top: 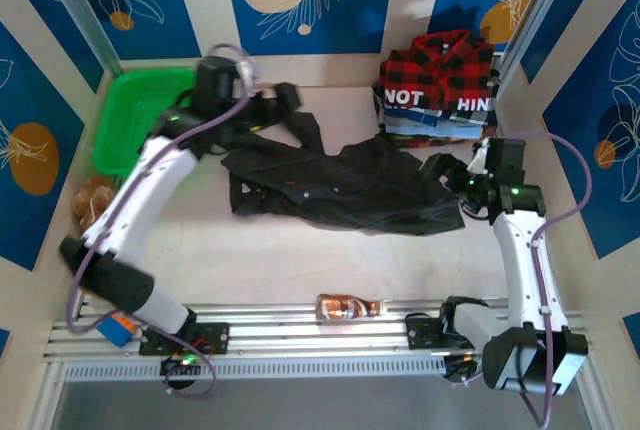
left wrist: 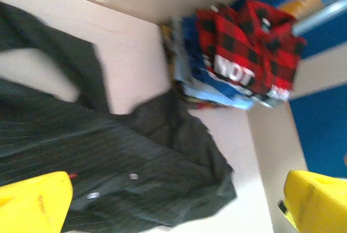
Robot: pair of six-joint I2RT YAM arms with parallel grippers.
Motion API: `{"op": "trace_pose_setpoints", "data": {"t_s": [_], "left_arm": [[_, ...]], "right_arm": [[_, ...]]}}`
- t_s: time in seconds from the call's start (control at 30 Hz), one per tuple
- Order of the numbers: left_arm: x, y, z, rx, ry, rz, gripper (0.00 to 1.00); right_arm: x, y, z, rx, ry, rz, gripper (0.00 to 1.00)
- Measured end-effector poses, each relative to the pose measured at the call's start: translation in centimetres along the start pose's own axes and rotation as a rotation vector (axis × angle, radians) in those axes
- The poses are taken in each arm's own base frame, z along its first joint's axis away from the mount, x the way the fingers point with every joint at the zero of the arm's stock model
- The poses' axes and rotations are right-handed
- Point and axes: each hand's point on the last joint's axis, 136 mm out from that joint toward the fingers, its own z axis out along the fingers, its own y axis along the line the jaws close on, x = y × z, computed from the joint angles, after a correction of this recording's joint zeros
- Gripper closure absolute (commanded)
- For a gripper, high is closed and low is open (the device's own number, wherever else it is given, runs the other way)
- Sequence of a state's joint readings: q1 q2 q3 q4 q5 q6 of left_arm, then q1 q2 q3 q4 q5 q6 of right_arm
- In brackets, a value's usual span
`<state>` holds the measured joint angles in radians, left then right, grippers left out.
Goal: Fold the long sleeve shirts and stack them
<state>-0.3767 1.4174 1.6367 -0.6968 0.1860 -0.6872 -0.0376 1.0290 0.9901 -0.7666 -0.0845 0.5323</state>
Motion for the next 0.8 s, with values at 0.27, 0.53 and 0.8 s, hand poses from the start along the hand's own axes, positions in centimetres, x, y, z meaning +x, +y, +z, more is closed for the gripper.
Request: {"op": "trace_pose_setpoints", "data": {"t_s": [0.27, 0.53, 0.8], "left_arm": [[3.9, 11.8, 4.6, -0.323, 0.180, -0.089, 0.06], [4.3, 20.7, 11.2, -0.630, 0.305, -0.083, 0.07], [0.2, 25.3, 13.1, -0.723, 0.235, -0.138, 0.08]], "right_arm": [[5.3, 2.7, 5.3, 0.071, 0.238, -0.182, 0.03], [6.0, 3.7, 7.9, 0.111, 0.304, -0.232, 0.03], [6.9, 3.8, 7.8, 0.101, 0.311, -0.246, 0.03]]}}
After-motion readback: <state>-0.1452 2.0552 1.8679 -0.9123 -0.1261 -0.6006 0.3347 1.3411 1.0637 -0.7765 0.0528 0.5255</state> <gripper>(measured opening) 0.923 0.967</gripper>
